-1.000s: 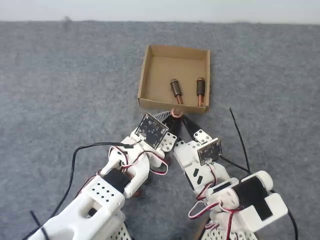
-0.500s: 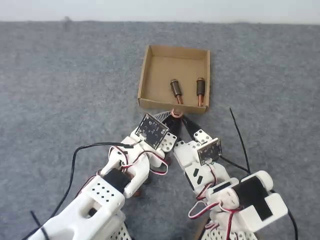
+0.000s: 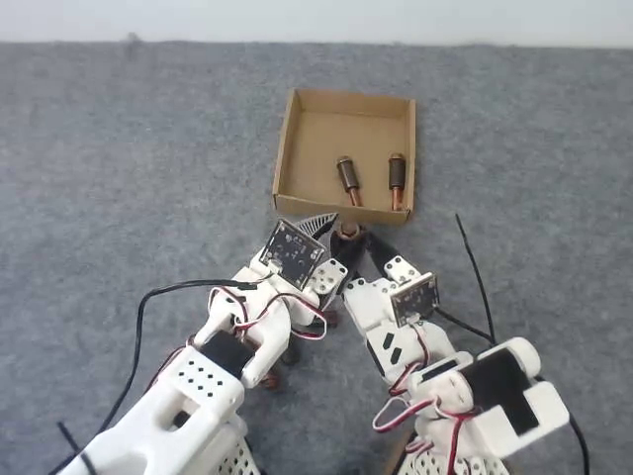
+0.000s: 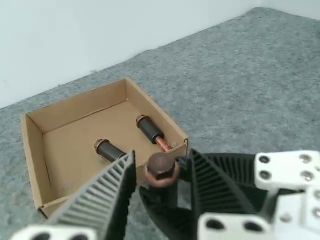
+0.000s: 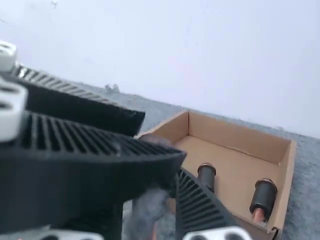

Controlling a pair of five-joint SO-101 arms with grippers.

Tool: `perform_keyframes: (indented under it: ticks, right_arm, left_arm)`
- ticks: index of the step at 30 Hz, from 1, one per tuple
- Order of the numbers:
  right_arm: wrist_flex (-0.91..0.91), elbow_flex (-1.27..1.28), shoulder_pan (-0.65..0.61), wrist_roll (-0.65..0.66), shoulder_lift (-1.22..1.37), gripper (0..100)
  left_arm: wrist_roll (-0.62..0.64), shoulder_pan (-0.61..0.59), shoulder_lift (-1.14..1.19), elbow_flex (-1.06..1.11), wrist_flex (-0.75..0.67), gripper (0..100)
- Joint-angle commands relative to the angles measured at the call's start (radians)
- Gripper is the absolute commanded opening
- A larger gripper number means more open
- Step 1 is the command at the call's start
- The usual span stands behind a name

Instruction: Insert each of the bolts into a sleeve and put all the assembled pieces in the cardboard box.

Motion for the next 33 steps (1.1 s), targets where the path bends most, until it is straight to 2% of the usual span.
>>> perform_keyframes:
  ticks: [1, 5, 9, 15, 19, 23, 30, 33]
  right_arm:
    - [-0.002, 0.021, 0.013, 0.018, -0.025, 0.6]
    - [-0.002, 0.020, 0.013, 0.018, -0.025, 0.6]
    - [-0.001, 0.020, 0.013, 0.018, -0.025, 0.6]
    - [-0.001, 0.017, 0.013, 0.018, -0.022, 0.6]
    - [0.001, 0.017, 0.012, 0.018, -0.021, 0.6]
    - [0.001, 0.018, 0.012, 0.018, -0.021, 0.6]
    - [0.001, 0.020, 0.012, 0.018, -0.021, 0.6]
    - [0.001, 0.020, 0.012, 0.018, -0.021, 0.6]
  left_arm:
    - [0.015, 0.002, -0.014, -0.024, -0.015, 16]
    - [0.077, -0.002, -0.037, -0.036, -0.017, 16]
    - [0.123, -0.006, -0.178, -0.027, 0.003, 16]
    - [0.137, -0.006, -0.479, -0.025, 0.241, 16]
    - [0.137, -0.009, -0.623, -0.021, 0.347, 16]
    - [0.138, -0.083, -0.686, -0.021, 0.400, 15]
    - [0.140, -0.319, -0.703, -0.024, 0.404, 15]
    - [0.140, -0.410, -0.704, -0.025, 0.450, 15]
